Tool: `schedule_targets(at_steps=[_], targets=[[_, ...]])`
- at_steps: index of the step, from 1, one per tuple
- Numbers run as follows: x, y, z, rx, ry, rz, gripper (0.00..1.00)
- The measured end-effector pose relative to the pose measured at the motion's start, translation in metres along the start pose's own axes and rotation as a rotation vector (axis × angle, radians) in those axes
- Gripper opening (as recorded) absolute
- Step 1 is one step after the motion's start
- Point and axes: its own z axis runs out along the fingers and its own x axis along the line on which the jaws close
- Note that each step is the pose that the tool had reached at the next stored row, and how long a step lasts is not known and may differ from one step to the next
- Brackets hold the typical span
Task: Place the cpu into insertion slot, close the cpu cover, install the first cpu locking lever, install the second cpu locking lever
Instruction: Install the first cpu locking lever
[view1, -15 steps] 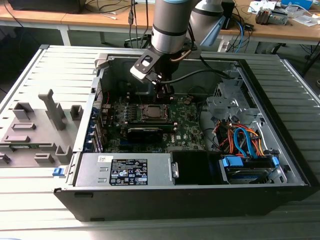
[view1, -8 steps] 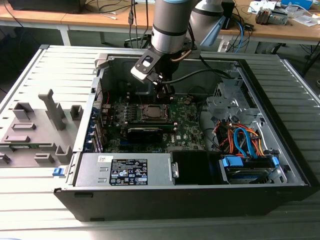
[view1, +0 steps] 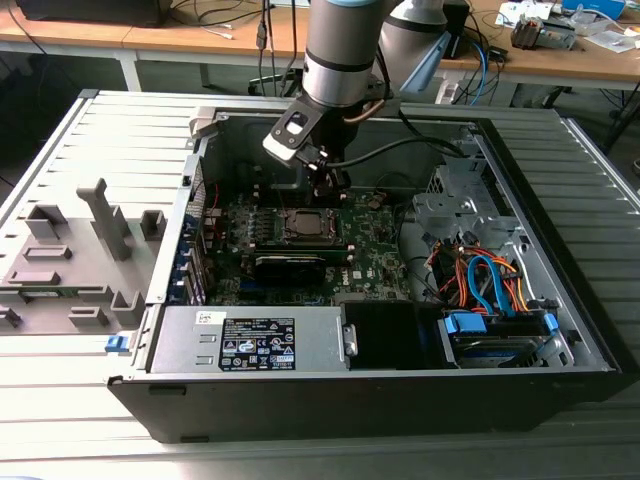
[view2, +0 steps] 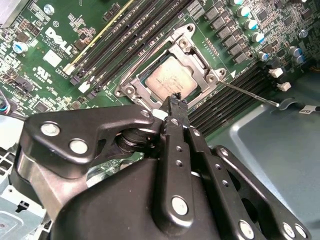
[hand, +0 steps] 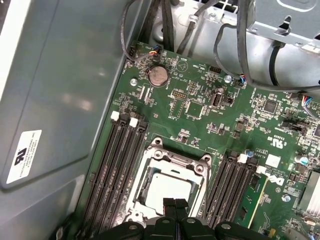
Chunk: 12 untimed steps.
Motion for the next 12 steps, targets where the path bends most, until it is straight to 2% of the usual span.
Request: schedule_targets(at_steps=[12], targets=[[0.0000, 0.0000, 0.0000, 0.0007, -0.0008, -0.019, 0.11]])
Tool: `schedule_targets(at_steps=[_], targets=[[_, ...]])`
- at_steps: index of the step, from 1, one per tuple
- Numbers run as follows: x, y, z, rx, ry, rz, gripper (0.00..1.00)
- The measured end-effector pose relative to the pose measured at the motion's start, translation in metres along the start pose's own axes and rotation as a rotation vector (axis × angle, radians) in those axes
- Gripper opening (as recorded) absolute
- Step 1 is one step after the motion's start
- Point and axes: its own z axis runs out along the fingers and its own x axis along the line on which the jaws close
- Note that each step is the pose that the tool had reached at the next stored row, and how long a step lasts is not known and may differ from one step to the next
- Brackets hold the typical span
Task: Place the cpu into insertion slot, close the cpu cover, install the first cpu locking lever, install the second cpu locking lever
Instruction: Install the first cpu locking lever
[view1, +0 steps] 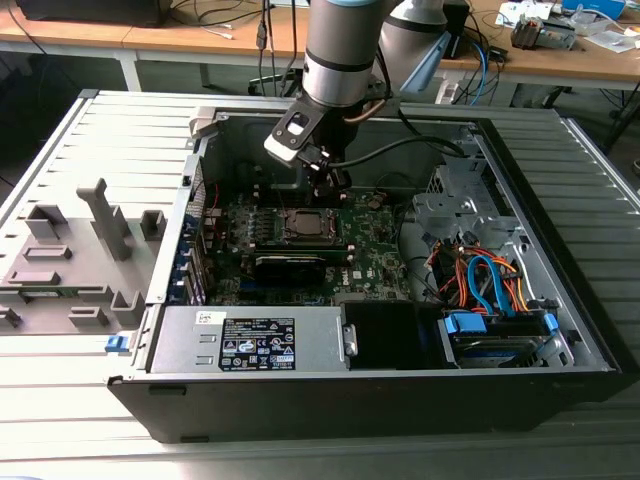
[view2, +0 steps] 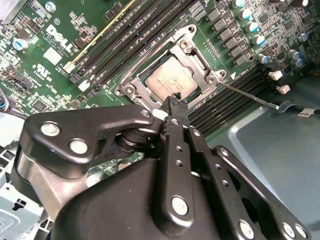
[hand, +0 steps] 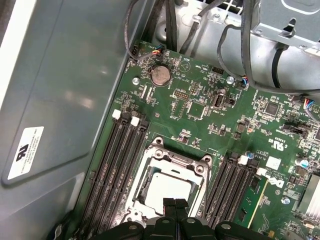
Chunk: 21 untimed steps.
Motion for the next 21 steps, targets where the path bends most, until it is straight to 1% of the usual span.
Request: schedule_targets(at_steps=[11, 21], targets=[[0.0000, 0.0000, 0.0000, 0.0010, -0.0012, -0.026, 0.11], [0.0000, 0.0000, 0.0000, 0.0024, -0.0028, -0.061, 0.11]])
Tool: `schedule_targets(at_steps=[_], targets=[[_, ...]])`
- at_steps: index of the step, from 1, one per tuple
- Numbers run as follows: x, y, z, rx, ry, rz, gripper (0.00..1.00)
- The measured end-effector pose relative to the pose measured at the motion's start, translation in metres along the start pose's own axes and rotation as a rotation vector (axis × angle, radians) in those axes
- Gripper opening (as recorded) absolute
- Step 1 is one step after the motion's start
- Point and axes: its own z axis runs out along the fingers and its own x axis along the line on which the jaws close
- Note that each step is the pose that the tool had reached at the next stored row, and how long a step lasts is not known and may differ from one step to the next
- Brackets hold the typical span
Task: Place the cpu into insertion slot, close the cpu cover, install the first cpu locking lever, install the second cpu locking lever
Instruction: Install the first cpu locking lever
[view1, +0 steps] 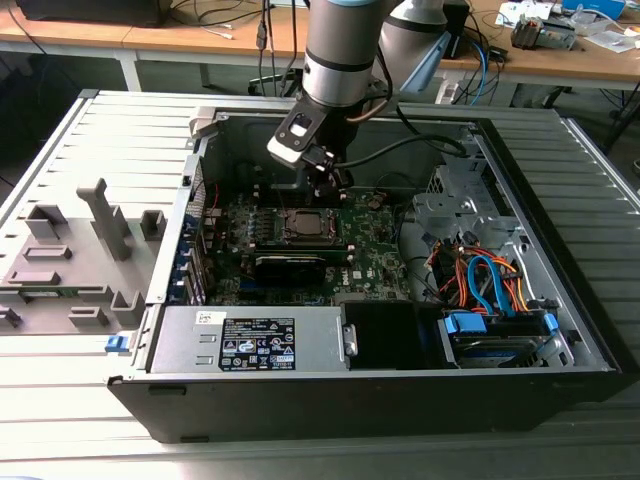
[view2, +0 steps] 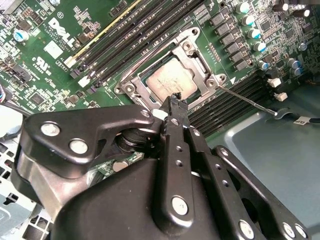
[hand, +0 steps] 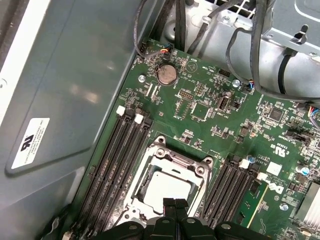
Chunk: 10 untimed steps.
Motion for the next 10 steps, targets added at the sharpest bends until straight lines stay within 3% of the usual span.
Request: schedule_targets(at_steps=[10], targets=[[0.0000, 0.0000, 0.0000, 0.0012, -0.0015, -0.032, 0.11]])
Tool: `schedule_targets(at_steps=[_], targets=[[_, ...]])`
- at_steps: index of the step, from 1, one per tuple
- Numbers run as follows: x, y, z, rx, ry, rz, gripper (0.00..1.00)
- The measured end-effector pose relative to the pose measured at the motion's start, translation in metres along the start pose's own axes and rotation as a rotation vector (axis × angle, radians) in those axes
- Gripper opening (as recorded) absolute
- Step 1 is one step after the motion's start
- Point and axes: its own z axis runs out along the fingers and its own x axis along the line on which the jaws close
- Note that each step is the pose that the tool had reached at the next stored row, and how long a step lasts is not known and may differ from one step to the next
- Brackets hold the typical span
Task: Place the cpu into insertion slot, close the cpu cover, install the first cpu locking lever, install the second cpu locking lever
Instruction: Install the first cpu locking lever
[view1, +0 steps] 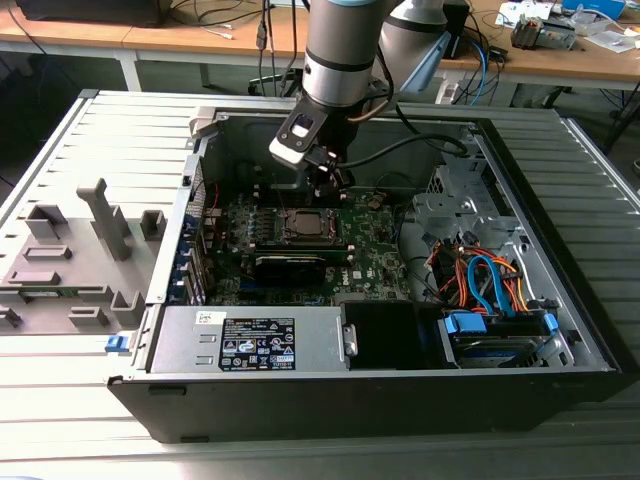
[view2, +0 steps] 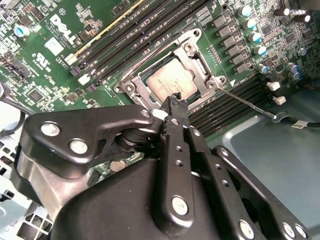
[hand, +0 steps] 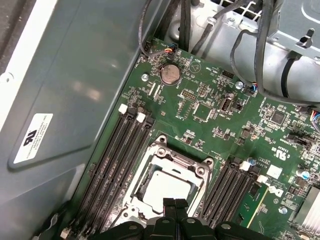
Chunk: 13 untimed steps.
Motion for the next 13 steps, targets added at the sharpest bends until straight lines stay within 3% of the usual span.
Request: schedule_targets(at_steps=[13], targets=[[0.0000, 0.0000, 0.0000, 0.0013, -0.0015, -0.035, 0.11]])
